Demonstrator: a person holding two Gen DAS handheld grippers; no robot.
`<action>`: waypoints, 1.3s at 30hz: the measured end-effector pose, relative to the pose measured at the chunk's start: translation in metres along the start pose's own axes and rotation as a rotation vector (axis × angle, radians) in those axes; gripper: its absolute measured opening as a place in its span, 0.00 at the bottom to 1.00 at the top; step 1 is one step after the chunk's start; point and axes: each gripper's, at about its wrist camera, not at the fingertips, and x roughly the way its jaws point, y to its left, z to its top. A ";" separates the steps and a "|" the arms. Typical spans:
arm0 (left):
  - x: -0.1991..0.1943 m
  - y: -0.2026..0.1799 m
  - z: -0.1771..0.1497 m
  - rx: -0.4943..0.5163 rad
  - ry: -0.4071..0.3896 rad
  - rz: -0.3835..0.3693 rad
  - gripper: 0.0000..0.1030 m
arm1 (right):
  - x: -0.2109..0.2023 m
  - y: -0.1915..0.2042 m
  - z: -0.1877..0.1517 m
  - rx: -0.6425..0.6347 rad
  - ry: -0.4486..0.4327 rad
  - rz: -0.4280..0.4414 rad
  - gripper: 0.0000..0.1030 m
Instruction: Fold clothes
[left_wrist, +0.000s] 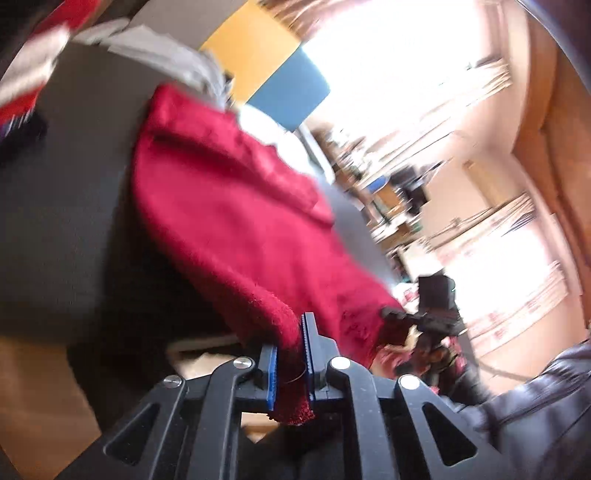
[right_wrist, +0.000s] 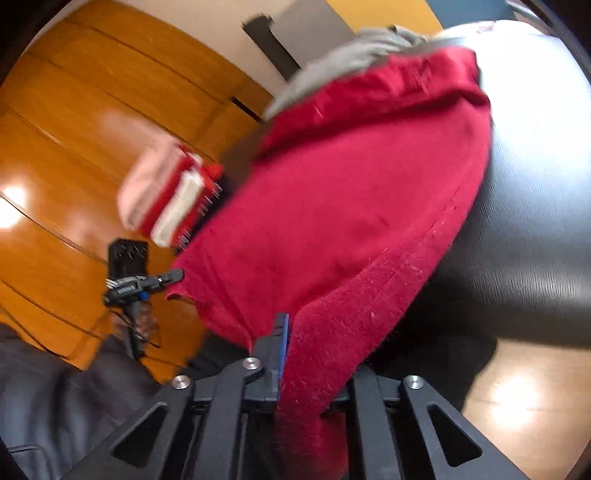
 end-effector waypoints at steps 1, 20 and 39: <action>-0.005 -0.002 0.007 0.004 -0.023 -0.022 0.09 | -0.004 0.001 0.005 0.003 -0.022 0.022 0.09; 0.059 0.074 0.211 -0.139 -0.275 -0.122 0.09 | -0.010 -0.067 0.165 0.124 -0.263 0.037 0.09; 0.101 0.137 0.145 -0.301 -0.096 0.060 0.06 | 0.016 -0.133 0.154 0.348 -0.226 0.025 0.07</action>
